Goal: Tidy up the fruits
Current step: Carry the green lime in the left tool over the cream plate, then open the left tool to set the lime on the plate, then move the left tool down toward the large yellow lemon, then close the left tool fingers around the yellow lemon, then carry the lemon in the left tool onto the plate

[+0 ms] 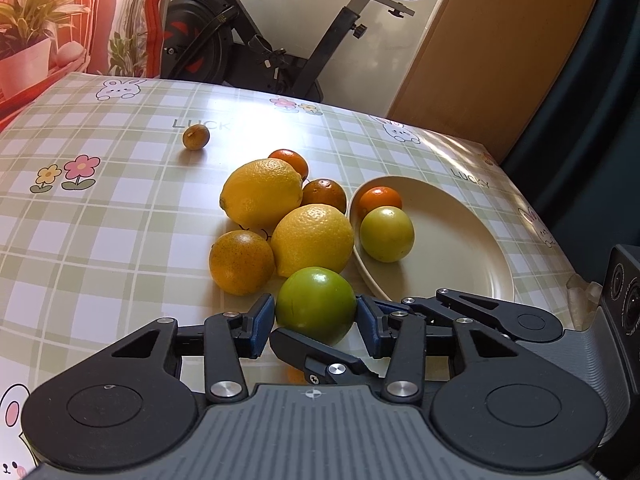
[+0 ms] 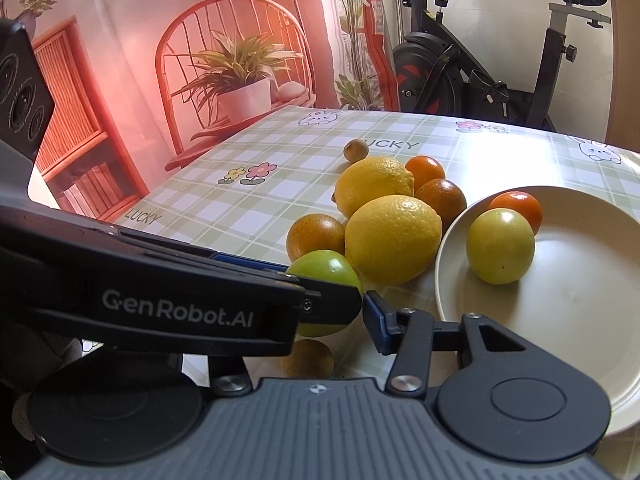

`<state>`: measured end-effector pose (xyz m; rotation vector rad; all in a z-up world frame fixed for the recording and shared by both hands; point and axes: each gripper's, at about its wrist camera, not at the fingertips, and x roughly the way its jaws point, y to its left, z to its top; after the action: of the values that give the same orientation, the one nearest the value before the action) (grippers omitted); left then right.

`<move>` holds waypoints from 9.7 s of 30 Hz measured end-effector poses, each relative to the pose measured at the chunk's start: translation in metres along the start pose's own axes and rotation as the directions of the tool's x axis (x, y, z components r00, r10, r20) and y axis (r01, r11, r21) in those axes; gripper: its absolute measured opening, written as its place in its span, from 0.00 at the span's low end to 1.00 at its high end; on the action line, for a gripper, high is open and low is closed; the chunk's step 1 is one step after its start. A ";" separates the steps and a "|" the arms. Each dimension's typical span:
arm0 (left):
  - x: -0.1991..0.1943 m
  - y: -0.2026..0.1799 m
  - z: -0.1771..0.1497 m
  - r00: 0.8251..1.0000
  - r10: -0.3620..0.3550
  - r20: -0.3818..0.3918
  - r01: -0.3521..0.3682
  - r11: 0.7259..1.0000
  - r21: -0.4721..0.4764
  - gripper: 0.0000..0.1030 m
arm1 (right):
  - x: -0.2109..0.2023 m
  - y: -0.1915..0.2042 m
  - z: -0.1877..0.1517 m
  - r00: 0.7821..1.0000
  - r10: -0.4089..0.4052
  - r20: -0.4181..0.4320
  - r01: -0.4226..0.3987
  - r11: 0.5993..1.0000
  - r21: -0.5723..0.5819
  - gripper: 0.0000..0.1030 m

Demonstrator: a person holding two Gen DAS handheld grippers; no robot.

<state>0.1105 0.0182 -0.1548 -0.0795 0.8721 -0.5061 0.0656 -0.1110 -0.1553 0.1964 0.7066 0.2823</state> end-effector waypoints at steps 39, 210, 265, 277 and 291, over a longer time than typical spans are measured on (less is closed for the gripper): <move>0.046 -0.090 0.025 0.996 0.067 -0.057 -0.050 0.965 0.258 0.48 | -0.045 -0.066 -0.011 0.984 -0.123 0.128 0.093 0.972 0.214 0.48; 0.027 0.017 0.028 0.996 -0.087 -0.029 0.089 0.994 0.066 0.53 | 0.019 0.002 0.018 0.995 -0.083 -0.052 0.068 0.969 -0.237 0.63; 0.017 -0.093 0.050 0.999 -0.030 0.040 0.017 0.953 0.304 0.59 | -0.057 -0.048 0.012 0.980 -0.109 0.166 0.092 0.990 0.106 0.54; 0.069 -0.122 0.067 0.999 -0.046 -0.009 0.047 0.949 0.311 0.59 | -0.058 -0.103 0.015 0.969 -0.181 0.169 0.155 0.976 0.155 0.54; 0.113 -0.133 0.083 0.998 0.003 -0.059 0.016 0.948 0.319 0.57 | -0.036 -0.153 0.019 0.970 -0.200 0.140 0.169 0.964 0.204 0.52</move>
<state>0.1802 -0.1618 -0.1455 0.2307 0.8369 -0.6529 0.0809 -0.2682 -0.1603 0.3297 0.5875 0.0183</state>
